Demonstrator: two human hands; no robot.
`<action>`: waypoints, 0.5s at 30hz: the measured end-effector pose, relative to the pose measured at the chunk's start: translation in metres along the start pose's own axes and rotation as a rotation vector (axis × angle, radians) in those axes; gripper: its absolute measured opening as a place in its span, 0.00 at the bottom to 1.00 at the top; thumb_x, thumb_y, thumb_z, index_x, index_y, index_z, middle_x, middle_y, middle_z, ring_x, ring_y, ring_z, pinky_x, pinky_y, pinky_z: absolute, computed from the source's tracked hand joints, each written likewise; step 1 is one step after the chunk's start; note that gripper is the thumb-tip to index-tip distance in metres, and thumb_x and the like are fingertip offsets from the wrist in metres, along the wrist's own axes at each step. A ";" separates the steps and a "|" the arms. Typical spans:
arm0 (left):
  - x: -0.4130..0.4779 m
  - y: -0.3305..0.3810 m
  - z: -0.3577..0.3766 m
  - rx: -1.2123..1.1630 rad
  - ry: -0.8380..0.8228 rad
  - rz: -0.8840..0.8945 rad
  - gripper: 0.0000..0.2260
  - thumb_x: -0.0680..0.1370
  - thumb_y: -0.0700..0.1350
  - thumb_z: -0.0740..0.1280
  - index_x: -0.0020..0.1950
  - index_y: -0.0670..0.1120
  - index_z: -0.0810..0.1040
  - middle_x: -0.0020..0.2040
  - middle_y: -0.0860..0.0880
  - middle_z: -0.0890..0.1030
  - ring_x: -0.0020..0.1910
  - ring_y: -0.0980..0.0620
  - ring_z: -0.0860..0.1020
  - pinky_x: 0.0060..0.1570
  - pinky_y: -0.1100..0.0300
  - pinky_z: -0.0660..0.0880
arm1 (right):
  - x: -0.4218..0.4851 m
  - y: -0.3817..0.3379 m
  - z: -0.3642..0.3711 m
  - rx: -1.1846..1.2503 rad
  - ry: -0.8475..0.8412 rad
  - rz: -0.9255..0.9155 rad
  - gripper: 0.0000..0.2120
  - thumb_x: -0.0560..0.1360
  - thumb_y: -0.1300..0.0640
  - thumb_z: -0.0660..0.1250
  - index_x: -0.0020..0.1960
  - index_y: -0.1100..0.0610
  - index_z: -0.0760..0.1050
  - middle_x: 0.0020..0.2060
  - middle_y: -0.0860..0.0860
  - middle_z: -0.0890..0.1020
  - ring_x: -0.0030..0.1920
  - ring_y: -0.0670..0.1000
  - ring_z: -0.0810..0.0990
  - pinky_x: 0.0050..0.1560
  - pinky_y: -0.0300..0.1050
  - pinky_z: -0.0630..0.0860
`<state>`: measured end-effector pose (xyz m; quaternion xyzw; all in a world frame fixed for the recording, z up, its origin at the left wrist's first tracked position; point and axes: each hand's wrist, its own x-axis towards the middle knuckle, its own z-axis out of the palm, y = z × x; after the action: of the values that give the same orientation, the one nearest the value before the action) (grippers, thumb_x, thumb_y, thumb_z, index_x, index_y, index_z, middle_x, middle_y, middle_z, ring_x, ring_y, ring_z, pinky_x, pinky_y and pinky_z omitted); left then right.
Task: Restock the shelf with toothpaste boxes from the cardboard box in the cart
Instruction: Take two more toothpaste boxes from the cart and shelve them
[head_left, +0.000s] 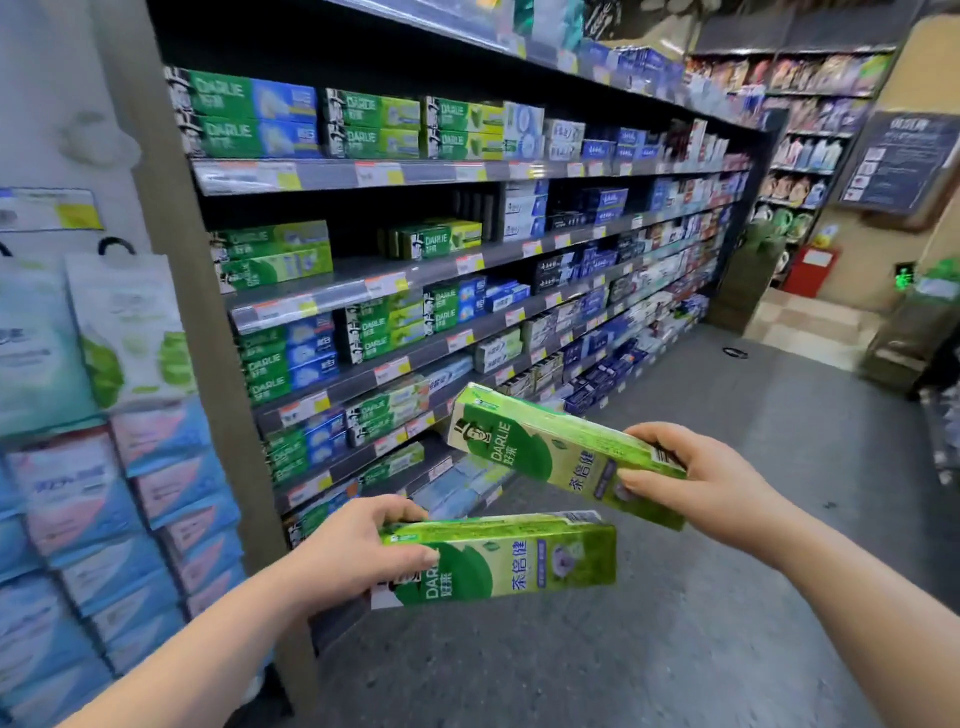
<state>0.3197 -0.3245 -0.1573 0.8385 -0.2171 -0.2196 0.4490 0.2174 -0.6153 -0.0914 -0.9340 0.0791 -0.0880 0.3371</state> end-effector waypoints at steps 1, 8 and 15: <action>0.021 0.006 0.000 0.002 0.003 -0.009 0.15 0.62 0.54 0.73 0.46 0.53 0.79 0.35 0.53 0.82 0.33 0.57 0.78 0.40 0.59 0.75 | 0.018 0.008 -0.008 -0.001 -0.006 0.006 0.14 0.70 0.53 0.70 0.54 0.45 0.72 0.50 0.46 0.80 0.51 0.48 0.78 0.54 0.44 0.72; 0.150 0.047 0.007 0.041 0.049 -0.002 0.11 0.69 0.48 0.74 0.49 0.53 0.78 0.42 0.51 0.83 0.31 0.62 0.77 0.34 0.68 0.73 | 0.128 0.066 -0.060 0.009 -0.018 0.013 0.17 0.71 0.52 0.69 0.58 0.50 0.73 0.51 0.47 0.79 0.51 0.48 0.77 0.52 0.41 0.71; 0.235 0.064 0.004 0.052 0.183 -0.045 0.10 0.70 0.47 0.73 0.44 0.61 0.75 0.49 0.60 0.79 0.48 0.62 0.78 0.52 0.63 0.73 | 0.262 0.103 -0.083 0.053 -0.147 -0.118 0.13 0.70 0.52 0.70 0.51 0.40 0.72 0.49 0.43 0.79 0.50 0.46 0.78 0.51 0.41 0.74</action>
<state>0.4968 -0.4909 -0.1455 0.8711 -0.1621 -0.1463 0.4399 0.4444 -0.7990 -0.0654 -0.9318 -0.0035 -0.0408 0.3608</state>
